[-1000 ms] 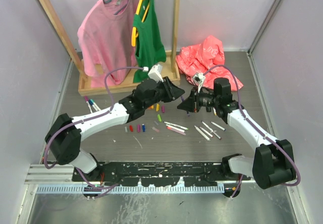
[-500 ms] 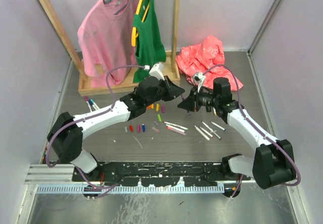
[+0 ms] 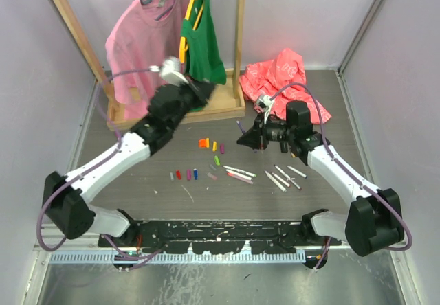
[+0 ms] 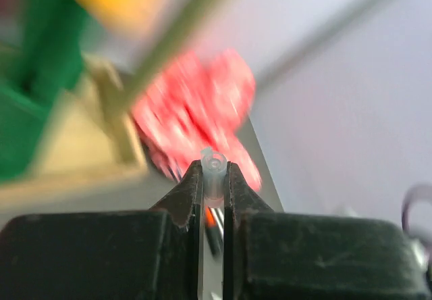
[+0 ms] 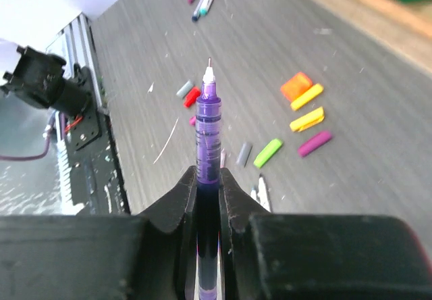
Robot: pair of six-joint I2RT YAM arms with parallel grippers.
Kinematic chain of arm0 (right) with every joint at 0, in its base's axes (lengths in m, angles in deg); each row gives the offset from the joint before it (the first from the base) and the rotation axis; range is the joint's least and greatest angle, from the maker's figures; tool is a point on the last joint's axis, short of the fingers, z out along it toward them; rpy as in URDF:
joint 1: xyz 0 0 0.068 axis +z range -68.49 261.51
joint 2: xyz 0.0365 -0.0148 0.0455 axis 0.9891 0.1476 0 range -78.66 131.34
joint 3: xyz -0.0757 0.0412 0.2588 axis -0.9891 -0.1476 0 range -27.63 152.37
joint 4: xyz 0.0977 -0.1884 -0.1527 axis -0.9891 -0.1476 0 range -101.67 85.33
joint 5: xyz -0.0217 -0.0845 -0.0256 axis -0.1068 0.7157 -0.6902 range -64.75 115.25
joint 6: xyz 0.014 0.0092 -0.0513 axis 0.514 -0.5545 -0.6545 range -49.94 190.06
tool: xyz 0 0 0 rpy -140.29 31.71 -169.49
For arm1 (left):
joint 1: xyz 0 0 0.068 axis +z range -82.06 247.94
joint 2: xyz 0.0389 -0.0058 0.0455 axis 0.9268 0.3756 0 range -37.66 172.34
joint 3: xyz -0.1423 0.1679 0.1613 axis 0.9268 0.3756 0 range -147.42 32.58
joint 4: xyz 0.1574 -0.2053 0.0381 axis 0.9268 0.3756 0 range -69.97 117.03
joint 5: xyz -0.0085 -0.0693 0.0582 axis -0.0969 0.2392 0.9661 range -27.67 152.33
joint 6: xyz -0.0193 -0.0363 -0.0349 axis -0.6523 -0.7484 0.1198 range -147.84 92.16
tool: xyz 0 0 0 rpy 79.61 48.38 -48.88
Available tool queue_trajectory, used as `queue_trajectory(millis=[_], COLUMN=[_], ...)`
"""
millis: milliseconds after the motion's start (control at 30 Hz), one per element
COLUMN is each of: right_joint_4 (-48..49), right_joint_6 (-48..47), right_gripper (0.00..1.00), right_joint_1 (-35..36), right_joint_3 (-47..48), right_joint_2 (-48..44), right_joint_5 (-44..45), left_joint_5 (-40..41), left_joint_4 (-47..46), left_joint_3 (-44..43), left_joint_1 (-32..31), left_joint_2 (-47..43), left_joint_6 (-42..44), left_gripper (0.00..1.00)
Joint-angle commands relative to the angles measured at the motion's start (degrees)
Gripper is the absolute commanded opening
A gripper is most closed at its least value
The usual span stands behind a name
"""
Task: Open the pen caps
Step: Open the pen cap from the pen, then place the pen cap at the center of the board.
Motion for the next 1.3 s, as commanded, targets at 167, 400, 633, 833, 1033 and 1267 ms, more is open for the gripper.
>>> queue_trajectory(millis=[167, 400, 633, 833, 1033, 1267], right_joint_4=[-8.24, -16.62, -23.73, -25.96, -26.40, -25.93], right_joint_6=[-3.91, -12.02, -20.52, -22.50, -23.16, -23.95], right_gripper=[0.01, 0.01, 0.01, 0.01, 0.01, 0.01], right_joint_1=[0.17, -3.60, -11.96, -19.40, -25.31, -29.04], right_joint_3=[0.55, 4.75, 8.06, 9.62, 10.32, 10.59], right_joint_2=[-0.30, -2.86, -5.65, -3.41, 0.13, 3.80], right_joint_5=[-2.70, 1.58, 14.11, 19.72, 24.54, 28.60], left_joint_5=[9.86, -9.68, -17.64, -24.54, -20.48, -14.52], left_joint_4=[-6.28, -8.00, -18.23, -21.77, -17.53, -9.28], left_joint_3=[-4.94, 1.41, 16.96, 19.90, 14.66, 4.66], left_joint_1=[5.96, 5.99, 5.94, 5.48, -2.28, -6.14], left_joint_2=[-6.85, -11.25, -17.16, -9.61, 2.89, 16.22], left_joint_6=[9.01, 6.47, 1.63, -4.58, -0.70, 6.04], left_gripper=[0.00, 0.00, 0.00, 0.00, 0.00, 0.00])
